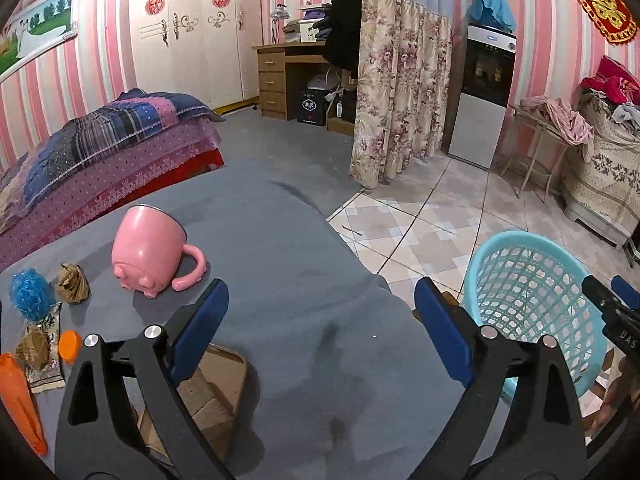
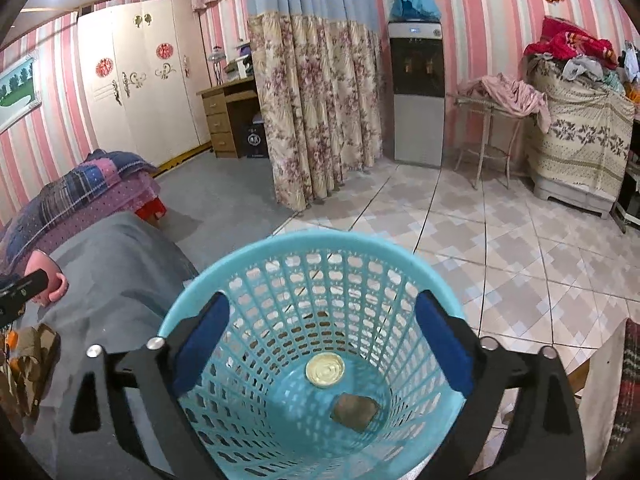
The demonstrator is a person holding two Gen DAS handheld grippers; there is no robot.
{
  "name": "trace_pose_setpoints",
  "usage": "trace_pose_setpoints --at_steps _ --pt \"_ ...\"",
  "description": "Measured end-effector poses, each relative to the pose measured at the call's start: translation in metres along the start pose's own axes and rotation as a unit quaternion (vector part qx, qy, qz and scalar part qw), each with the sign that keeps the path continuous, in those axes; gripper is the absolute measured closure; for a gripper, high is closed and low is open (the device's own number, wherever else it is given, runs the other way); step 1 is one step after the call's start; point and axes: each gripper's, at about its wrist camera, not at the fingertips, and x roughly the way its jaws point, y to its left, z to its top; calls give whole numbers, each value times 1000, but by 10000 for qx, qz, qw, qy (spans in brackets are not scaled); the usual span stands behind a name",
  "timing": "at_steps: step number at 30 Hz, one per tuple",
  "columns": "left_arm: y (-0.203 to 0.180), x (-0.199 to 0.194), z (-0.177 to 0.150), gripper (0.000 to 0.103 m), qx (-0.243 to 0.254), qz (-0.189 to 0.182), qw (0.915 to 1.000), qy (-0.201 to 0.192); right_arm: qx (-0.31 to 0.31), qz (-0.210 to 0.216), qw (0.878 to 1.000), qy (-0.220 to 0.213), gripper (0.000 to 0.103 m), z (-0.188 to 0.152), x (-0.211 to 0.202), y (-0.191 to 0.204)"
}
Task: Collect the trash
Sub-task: 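Move both tools back over the table toward the remaining items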
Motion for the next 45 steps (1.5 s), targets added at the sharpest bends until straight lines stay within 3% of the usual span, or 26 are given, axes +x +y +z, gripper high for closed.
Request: trace_pose_setpoints --at_steps 10,22,36,45 --pt "27 -56 0 6 -3 271 9987 -433 -124 330 9991 -244 7 6 -30 24" --pt "110 -118 -48 6 -413 846 9943 -499 -714 999 9916 -408 7 -13 -70 104" --pt "195 -147 -98 6 -1055 1327 9847 -413 -1180 1502 9815 -146 5 -39 -70 162" --pt "235 -148 -125 6 -1310 1580 9784 -254 -1638 1504 9749 -71 5 -59 -61 196"
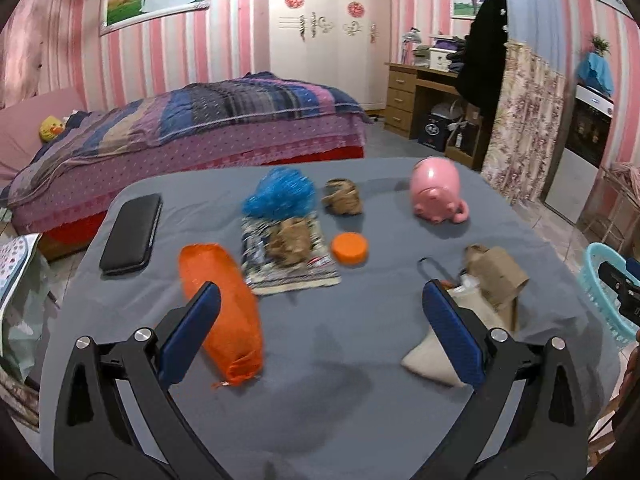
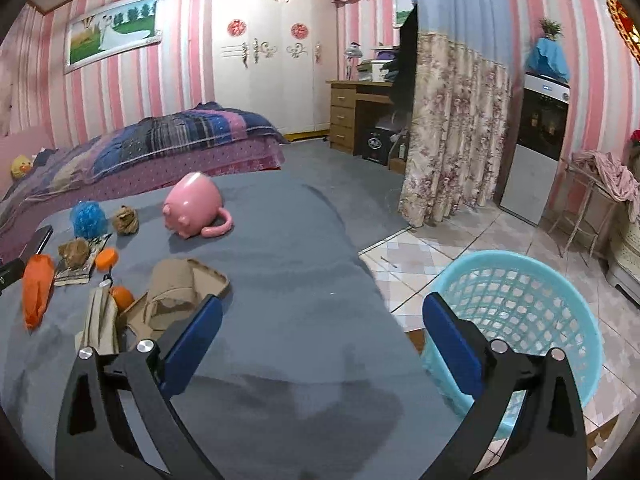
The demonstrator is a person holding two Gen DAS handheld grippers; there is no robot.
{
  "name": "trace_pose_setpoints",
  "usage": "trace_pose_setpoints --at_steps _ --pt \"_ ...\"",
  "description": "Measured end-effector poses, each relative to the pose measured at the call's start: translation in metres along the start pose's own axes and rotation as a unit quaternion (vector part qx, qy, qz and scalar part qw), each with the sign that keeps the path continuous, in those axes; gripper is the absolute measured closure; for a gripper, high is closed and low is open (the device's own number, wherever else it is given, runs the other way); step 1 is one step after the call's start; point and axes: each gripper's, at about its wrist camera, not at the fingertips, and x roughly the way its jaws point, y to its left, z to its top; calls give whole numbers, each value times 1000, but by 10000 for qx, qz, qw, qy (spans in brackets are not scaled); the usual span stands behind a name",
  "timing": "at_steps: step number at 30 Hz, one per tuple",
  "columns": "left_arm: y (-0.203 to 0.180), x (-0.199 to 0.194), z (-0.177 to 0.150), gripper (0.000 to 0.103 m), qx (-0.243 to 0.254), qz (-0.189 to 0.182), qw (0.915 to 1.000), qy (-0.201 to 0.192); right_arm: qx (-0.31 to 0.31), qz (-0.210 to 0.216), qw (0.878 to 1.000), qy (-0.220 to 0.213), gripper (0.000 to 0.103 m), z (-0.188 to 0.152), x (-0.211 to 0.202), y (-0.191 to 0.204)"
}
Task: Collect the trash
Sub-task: 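Move both tools back over the table toward the remaining items, then grasp the orange mesh bag with the left tool while the right tool grasps the beige cloth bag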
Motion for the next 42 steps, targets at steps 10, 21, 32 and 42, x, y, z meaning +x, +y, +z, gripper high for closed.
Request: trace_pose_setpoints --at_steps 10,21,32,42 --pt "38 20 -28 6 -22 267 9993 279 -373 293 9985 286 5 -8 24 53" --pt "95 34 -37 6 -457 450 9966 517 -627 810 9943 292 5 -7 20 96" --pt "64 75 -37 64 -70 192 9926 1193 -1139 1249 9844 486 6 -21 14 146" --pt "96 15 -32 84 -40 355 9980 526 -1452 1703 9681 1123 64 -39 32 172"
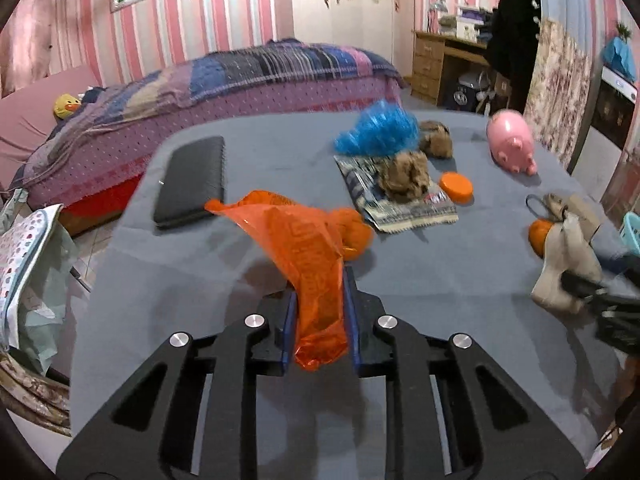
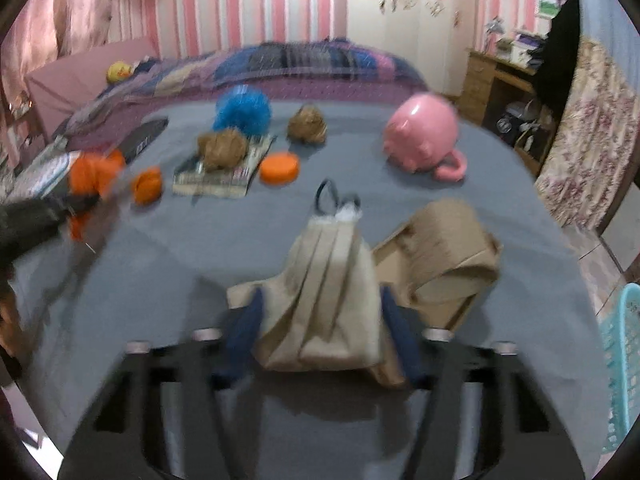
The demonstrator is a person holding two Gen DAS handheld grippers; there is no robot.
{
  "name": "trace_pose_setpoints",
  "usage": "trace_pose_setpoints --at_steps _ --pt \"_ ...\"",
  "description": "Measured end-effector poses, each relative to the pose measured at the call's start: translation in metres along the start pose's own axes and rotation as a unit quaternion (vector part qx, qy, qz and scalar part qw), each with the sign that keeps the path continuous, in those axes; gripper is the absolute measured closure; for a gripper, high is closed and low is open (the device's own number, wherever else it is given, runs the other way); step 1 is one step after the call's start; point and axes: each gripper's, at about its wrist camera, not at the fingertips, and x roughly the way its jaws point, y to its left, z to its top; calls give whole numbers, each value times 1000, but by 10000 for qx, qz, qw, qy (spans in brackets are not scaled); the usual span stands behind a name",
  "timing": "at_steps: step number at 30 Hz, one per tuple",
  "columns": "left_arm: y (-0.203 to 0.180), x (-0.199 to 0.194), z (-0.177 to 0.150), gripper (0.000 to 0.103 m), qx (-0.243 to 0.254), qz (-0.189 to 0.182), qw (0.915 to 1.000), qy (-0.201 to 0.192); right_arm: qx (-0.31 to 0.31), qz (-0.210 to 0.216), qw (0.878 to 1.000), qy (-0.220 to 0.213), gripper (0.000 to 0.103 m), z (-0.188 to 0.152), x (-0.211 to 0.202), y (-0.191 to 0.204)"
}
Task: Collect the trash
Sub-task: 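Grasp the orange mesh bag with the left tool while the right tool grasps the beige cloth bag, then carry both bags over the blue basket and open both tools to drop them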
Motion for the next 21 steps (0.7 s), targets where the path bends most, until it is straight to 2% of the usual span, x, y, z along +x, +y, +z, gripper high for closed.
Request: trace_pose_setpoints --at_steps 4,8,13,16,21 --pt "6 -10 5 85 -91 7 9999 -98 73 150 9997 -200 77 2 -11 -6" --pt "-3 -20 13 85 -19 -53 9997 -218 301 152 9973 -650 78 8 -41 -27" --pt "-35 -30 28 85 210 -224 9987 -405 722 66 9927 -965 78 9 -67 -66" --pt "-58 -31 35 85 336 -328 9979 -455 815 -122 9909 -1061 78 9 -77 -86" --pt "-107 -30 49 85 487 -740 9945 -566 1004 -606 9868 -1116 78 1 -95 -127"
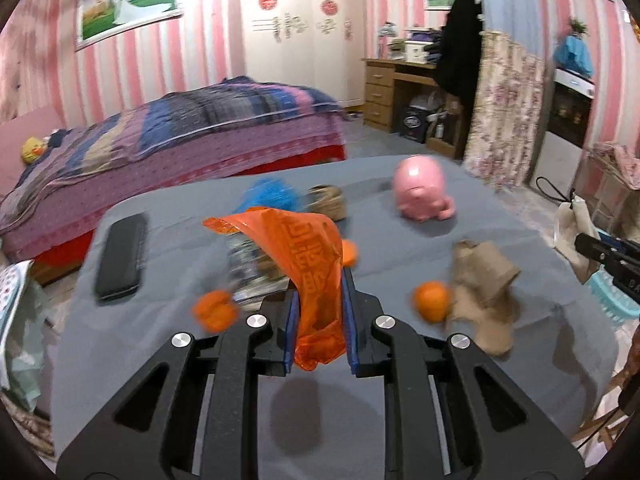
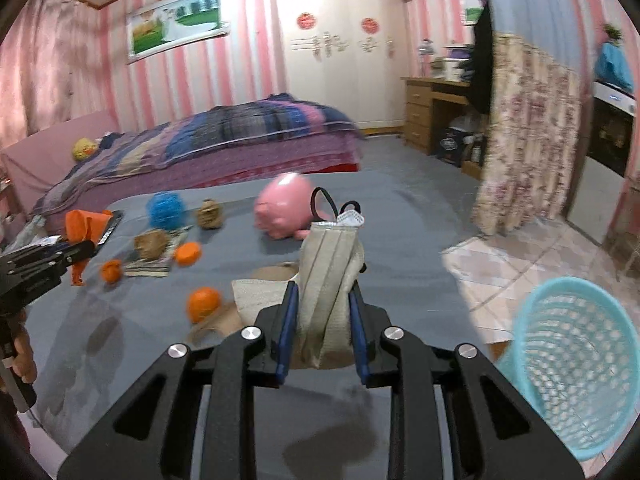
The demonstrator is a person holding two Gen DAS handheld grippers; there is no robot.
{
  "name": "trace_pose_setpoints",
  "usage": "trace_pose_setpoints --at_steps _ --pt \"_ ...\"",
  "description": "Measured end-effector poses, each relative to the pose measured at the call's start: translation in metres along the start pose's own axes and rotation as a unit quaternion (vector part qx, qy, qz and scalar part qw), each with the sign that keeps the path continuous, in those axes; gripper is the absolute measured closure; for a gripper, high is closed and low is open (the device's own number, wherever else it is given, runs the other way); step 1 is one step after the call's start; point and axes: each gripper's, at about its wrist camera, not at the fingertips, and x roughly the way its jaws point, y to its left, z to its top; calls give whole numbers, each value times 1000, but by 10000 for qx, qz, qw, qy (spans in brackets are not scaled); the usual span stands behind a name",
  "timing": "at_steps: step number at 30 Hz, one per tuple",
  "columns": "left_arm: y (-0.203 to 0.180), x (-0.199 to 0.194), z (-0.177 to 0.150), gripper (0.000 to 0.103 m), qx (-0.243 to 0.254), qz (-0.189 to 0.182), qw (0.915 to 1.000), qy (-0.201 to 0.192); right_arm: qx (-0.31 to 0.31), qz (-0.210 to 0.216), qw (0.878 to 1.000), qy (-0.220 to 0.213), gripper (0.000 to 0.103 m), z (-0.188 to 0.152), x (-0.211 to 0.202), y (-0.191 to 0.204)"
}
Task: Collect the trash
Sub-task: 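Carry both bags over the blue basket and open both tools to drop them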
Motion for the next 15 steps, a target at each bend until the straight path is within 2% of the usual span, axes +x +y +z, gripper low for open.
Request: trace_pose_setpoints --at_steps 10,15 --pt "-106 16 45 85 276 -892 9954 -201 474 -1259 9907 -182 78 1 -30 -96" --pt "-170 17 65 85 573 -1334 9890 -286 844 -1622 9828 -275 78 -4 -49 -146"
